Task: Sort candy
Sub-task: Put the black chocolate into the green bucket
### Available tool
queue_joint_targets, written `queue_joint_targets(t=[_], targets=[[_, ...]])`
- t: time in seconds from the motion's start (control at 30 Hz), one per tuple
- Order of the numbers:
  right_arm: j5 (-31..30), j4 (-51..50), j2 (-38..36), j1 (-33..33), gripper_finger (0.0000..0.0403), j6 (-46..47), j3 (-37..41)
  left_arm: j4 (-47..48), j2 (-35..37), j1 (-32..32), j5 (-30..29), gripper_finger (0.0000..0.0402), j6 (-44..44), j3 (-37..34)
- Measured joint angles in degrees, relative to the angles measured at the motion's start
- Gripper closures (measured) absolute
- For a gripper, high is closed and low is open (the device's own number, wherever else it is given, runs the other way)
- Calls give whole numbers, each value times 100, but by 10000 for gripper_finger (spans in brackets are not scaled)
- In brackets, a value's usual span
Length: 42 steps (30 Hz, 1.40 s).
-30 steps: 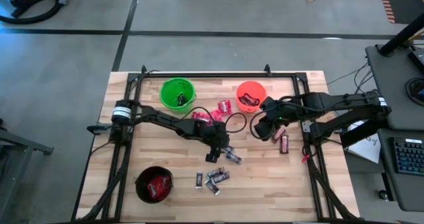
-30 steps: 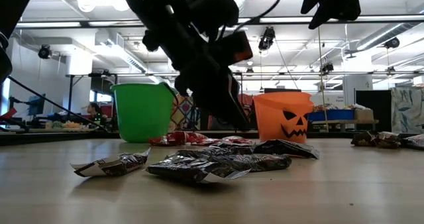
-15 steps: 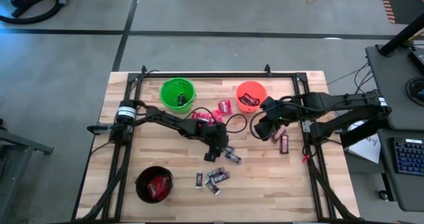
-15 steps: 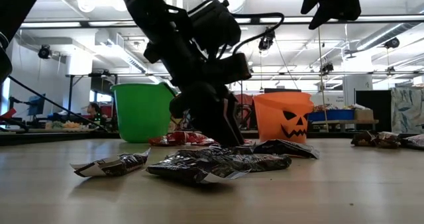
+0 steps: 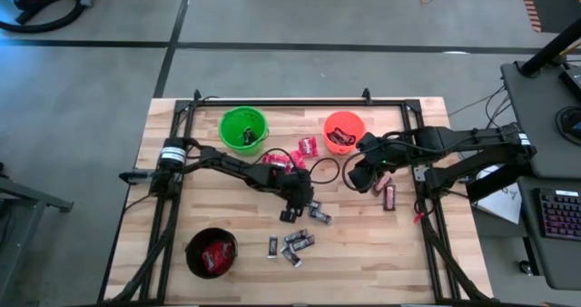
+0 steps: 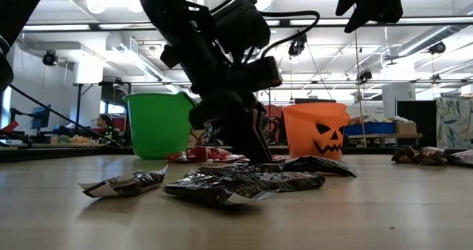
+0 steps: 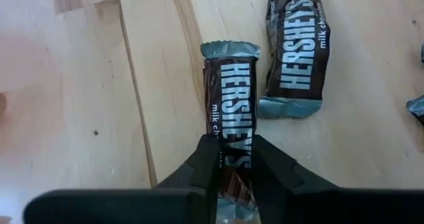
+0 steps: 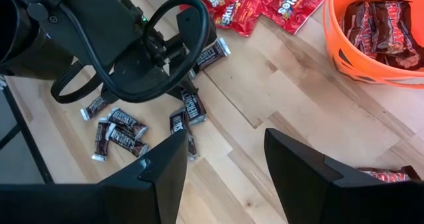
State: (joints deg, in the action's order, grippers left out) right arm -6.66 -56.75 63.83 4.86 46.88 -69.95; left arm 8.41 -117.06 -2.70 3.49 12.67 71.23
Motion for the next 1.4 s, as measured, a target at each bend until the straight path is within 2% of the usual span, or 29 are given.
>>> queue_joint_targets(t=[0.23, 0.53, 0.87, 1.07, 1.17, 1.27, 1.4], targets=[[-96, -2, 0, 0, 211, -28, 0, 703, 409, 70, -56, 361, -4, 322], [-291, 2, 0, -1, 211, -63, 0, 1164, 1422, 359, -249, 361, -102, 305], [-639, 85, 0, -25, 211, -39, 0, 2461, 2540, 858, -1400, 361, -587, 283], [-718, 184, 0, -94, 211, -39, 0, 3001, 3068, 1388, -1790, 361, -1847, 285], [-832, 183, 0, -127, 211, -37, 0, 3450, 3208, 1826, -1807, 361, -3059, 287], [-846, 184, 0, -171, 211, -36, 0, 4290, 3212, 2290, -1943, 361, -4249, 285], [-862, 203, 0, -192, 211, -36, 0, 4753, 3205, 2585, -2082, 361, -4492, 283]])
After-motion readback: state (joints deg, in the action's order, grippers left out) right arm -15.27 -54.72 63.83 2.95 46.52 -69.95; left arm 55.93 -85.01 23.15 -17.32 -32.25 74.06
